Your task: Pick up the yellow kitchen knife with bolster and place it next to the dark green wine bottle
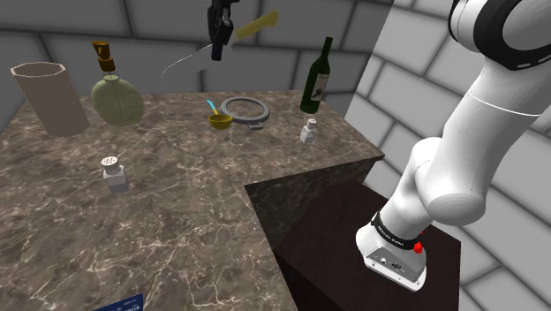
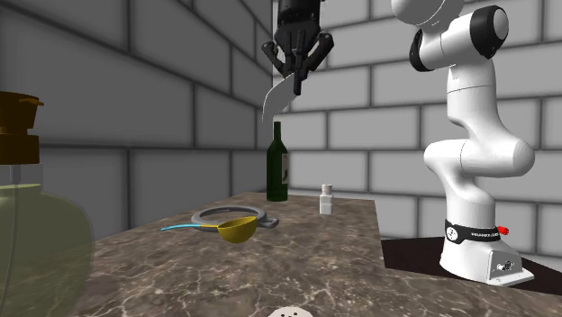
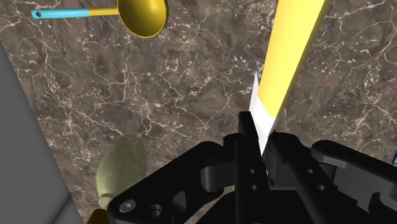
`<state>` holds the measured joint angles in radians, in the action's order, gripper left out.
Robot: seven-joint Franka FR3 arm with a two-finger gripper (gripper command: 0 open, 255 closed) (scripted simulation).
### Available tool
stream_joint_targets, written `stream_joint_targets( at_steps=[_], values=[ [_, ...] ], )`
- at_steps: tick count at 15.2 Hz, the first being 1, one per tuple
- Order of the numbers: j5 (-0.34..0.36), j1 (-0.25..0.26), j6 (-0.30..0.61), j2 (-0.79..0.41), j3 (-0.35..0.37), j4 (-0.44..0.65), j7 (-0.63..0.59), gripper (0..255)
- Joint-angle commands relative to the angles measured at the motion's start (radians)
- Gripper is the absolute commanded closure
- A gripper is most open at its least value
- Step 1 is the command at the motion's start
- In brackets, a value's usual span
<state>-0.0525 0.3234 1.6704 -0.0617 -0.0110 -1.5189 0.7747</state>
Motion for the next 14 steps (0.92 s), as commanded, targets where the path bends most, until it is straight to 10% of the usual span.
stream_joint_targets(
  at_steps=[1, 14],
  values=[
    [0.0, 0.0, -0.03, -0.006, 0.0, 0.035, -0.001, 255],
    [-0.002, -0.002, -0.244, -0.098, -0.001, 0.342, -0.01, 255]
  ],
)
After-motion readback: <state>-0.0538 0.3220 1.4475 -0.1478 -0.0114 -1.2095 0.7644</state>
